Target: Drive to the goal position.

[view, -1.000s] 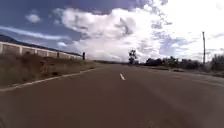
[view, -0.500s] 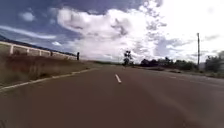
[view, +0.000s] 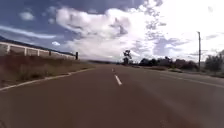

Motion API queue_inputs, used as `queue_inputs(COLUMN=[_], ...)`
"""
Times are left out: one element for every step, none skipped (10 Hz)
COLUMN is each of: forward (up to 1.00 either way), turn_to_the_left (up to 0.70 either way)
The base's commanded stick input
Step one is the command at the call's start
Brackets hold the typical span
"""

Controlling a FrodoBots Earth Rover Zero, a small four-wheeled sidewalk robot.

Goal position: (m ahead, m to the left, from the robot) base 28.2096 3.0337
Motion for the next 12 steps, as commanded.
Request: queue_inputs(forward=[1.0, 1.0, 1.0, 1.0, 1.0, 1.0, 1.0, 1.0, 1.0, 1.0, 1.0, 1.0], turn_to_the_left=[0.0, 0.0, 0.0, 0.0, 0.0, 0.0, 0.0, 0.0, 0.0, 0.0, 0.0, 0.0])
